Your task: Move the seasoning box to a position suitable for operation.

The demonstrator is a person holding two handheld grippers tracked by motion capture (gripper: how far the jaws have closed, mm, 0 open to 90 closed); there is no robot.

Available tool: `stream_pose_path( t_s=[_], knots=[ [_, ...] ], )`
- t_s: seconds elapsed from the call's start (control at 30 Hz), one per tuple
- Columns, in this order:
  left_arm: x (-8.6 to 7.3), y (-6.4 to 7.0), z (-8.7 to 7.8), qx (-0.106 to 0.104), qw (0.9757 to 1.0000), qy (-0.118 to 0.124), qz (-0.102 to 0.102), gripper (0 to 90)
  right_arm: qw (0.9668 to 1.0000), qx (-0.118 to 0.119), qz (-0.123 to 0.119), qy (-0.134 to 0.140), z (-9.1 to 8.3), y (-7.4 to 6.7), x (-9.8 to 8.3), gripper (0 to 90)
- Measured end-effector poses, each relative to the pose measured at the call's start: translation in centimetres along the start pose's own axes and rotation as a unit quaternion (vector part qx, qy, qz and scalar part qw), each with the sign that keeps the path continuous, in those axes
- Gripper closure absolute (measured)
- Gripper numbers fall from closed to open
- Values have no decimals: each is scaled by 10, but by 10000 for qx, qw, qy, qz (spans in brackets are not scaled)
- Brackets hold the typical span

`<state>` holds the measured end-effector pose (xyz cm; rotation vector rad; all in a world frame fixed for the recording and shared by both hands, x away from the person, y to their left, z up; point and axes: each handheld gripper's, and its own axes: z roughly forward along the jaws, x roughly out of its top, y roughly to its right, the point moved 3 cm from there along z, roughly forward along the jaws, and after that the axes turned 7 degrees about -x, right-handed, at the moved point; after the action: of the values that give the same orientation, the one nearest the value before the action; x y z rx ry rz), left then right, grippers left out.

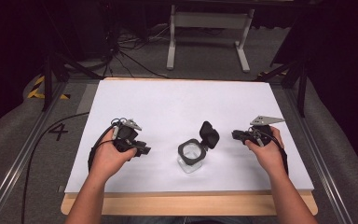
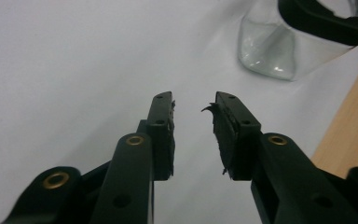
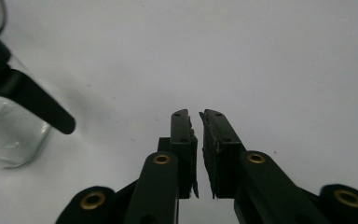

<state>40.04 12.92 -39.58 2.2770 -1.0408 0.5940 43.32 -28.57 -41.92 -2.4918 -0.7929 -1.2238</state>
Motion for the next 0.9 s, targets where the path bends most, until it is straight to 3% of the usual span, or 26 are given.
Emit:
stream_pose_path(
  t_s=[0.1, 0.2, 0.33, 0.47, 0.67, 0.9],
  knots=[
    [2, 5, -1, -62, 10000, -15, 73, 725, 9999, 105, -6, 117, -6, -5, 4, 840],
    [5, 12, 0, -243, 9995, -51, 193, 757, 9998, 13, -166, 77, -15, -11, 13, 853],
    [10, 19, 3, -479, 9983, -140, 310, 822, 9995, 233, -172, 84, -28, -25, 32, 891],
    [15, 27, 8, -657, 9962, -306, 486, 894, 9992, 293, -280, 44, -36, -30, 46, 897],
    [21, 37, 19, -868, 9928, -494, 664, 899, 9987, 344, -365, 5, -45, -37, 56, 898],
    [26, 48, 38, -1045, 9904, -417, 801, 898, 9979, 462, -443, 73, -51, -46, 64, 898]
  ],
)
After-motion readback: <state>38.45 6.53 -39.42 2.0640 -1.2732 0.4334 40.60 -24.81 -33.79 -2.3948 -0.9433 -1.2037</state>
